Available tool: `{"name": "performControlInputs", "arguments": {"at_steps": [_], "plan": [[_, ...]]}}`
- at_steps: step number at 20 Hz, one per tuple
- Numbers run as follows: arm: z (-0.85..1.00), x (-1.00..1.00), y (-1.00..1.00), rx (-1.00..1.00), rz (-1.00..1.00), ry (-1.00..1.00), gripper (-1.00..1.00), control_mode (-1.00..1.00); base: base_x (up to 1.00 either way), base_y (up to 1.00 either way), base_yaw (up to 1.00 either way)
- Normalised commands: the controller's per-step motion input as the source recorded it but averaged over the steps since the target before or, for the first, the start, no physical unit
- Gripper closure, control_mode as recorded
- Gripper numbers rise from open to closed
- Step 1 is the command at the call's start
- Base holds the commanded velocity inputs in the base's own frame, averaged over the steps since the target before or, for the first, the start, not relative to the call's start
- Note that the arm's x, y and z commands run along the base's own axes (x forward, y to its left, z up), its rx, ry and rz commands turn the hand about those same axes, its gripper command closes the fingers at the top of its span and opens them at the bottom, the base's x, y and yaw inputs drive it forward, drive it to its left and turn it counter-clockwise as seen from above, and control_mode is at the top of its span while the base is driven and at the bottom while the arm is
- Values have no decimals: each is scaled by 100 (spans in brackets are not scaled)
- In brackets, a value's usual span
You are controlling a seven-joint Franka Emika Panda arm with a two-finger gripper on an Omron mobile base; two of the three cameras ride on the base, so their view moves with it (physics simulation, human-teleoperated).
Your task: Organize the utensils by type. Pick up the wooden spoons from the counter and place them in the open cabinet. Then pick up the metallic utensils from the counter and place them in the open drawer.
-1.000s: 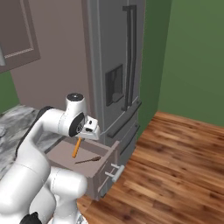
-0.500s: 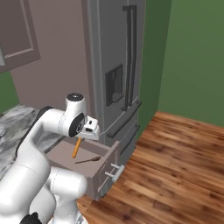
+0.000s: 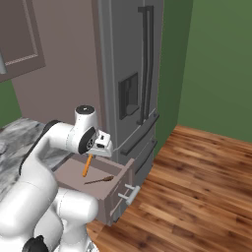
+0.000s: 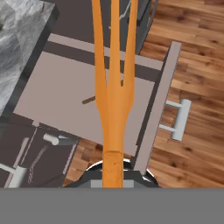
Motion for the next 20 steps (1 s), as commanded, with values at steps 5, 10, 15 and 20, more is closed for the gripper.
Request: {"name": "performControlInputs", "arguments": {"at_steps": [5, 10, 15, 20], "plan": [[-4, 63, 2, -1, 11, 6, 100, -100, 0, 0, 0], [-25, 73, 8, -1, 4, 12, 100, -100, 0, 0, 0], [-45, 34, 6, -10, -5, 2, 100, -100, 0, 0, 0], [-37, 50, 10, -12, -48, 0, 100, -100, 0, 0, 0]]}}
